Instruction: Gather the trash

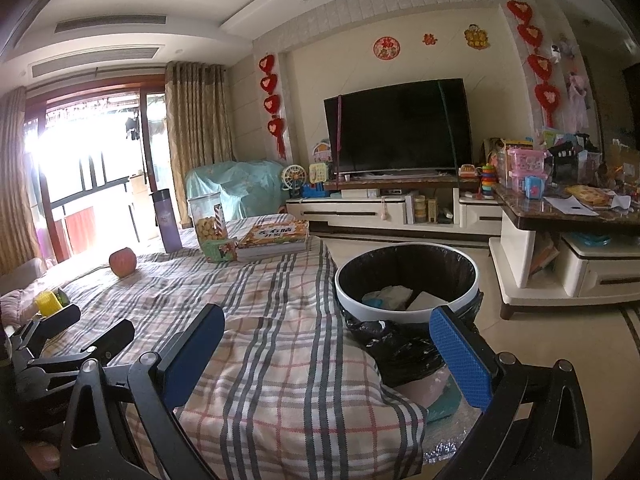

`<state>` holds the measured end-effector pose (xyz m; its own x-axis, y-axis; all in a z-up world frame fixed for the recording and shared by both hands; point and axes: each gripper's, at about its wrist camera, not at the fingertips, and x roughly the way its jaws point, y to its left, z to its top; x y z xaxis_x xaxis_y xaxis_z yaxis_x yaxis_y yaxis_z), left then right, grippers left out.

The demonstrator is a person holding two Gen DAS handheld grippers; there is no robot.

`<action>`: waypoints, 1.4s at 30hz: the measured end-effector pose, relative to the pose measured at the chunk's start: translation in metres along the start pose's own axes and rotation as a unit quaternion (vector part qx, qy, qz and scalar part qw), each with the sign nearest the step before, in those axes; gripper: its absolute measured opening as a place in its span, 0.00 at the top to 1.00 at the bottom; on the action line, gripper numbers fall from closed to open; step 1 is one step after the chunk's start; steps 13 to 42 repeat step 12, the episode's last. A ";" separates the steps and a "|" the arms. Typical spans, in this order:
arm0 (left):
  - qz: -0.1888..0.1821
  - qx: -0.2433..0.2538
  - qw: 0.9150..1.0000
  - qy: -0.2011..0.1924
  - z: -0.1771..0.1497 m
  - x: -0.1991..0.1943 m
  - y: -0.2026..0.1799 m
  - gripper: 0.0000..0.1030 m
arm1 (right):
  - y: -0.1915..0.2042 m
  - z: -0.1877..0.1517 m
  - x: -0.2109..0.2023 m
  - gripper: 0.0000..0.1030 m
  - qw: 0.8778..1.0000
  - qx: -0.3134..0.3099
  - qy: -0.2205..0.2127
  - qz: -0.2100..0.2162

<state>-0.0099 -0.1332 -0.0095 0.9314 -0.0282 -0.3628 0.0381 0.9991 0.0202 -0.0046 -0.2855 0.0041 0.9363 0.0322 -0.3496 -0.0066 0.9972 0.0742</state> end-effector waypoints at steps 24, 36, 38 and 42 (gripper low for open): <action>-0.003 -0.011 1.000 0.008 0.005 0.013 0.012 0.01 | 0.003 0.006 0.018 0.00 1.000 0.004 0.019 0.008; -0.003 -0.011 1.000 0.008 0.005 0.013 0.012 0.01 | 0.003 0.006 0.018 0.00 1.000 0.004 0.019 0.008; -0.003 -0.011 1.000 0.008 0.005 0.013 0.012 0.01 | 0.003 0.006 0.018 0.00 1.000 0.004 0.019 0.008; -0.003 -0.011 1.000 0.008 0.005 0.013 0.012 0.01 | 0.003 0.006 0.018 0.00 1.000 0.004 0.019 0.008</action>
